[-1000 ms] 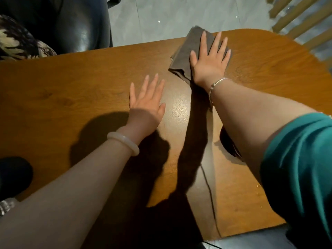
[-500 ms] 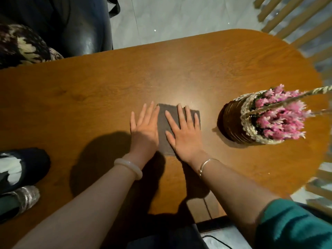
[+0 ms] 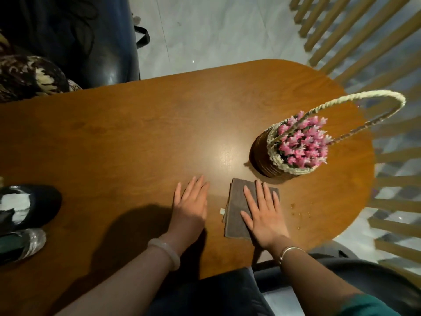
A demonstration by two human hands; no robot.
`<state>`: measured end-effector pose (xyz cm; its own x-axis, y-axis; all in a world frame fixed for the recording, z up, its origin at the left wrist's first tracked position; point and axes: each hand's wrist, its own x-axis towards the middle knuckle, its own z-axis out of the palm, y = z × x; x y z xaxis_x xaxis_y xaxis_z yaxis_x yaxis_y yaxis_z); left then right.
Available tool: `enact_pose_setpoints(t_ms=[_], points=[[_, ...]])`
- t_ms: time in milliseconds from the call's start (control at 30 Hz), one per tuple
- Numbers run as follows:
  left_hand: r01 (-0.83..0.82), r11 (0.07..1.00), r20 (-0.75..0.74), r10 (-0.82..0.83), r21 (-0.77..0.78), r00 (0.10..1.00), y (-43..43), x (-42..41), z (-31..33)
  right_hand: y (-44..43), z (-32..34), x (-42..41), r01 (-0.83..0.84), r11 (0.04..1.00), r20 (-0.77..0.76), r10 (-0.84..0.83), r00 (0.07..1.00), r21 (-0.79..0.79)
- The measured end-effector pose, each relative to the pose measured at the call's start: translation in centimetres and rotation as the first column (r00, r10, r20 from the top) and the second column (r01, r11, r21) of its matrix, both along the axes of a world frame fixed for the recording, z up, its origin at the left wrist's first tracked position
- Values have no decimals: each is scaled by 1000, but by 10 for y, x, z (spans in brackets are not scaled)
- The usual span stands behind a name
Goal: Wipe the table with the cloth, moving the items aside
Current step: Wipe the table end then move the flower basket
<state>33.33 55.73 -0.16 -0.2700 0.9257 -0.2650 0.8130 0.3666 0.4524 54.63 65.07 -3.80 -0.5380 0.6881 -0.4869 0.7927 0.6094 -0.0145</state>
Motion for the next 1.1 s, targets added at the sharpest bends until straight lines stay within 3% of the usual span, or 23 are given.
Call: enact_pose_setpoints(t_ms=[267, 333, 400, 467, 533, 600, 667, 800, 967, 1100], points=[[9, 990, -1, -9, -143, 1000, 54, 60, 25, 22, 15, 41, 233, 972, -26, -234, 972, -31], [20, 987, 62, -10, -160, 998, 68, 72, 29, 29, 22, 47, 256, 964, -52, -260, 964, -73], [-24, 989, 192, 52, -145, 980, 84, 82, 32, 39, 29, 50, 314, 939, -170, -335, 927, -140], [-118, 983, 339, 159, -138, 927, 99, 88, 34, 52, 36, 50, 436, 880, -390, -474, 789, -188], [-186, 973, 447, 229, -138, 865, 113, 91, 37, 70, 44, 50, 543, 788, -548, -602, 581, -289], [-234, 963, 531, 267, -131, 804, 126, 95, 43, 91, 53, 50, 528, 733, -617, -665, 421, -429], [-291, 947, 616, 312, -137, 724, 138, 97, 53, 110, 59, 51, 423, 735, -647, -673, 359, -530], [-334, 932, 723, 329, -143, 608, 150, 96, 68, 133, 61, 47, 286, 768, -665, -639, 386, -573], [-388, 895, 797, 393, -219, 458, 147, 93, 76, 130, 64, 32, 281, 762, -680, -647, 345, -583], [-492, 833, 806, 464, -255, 368, 131, 74, 82, 116, 74, 3, 260, 788, -699, -616, 364, -559]])
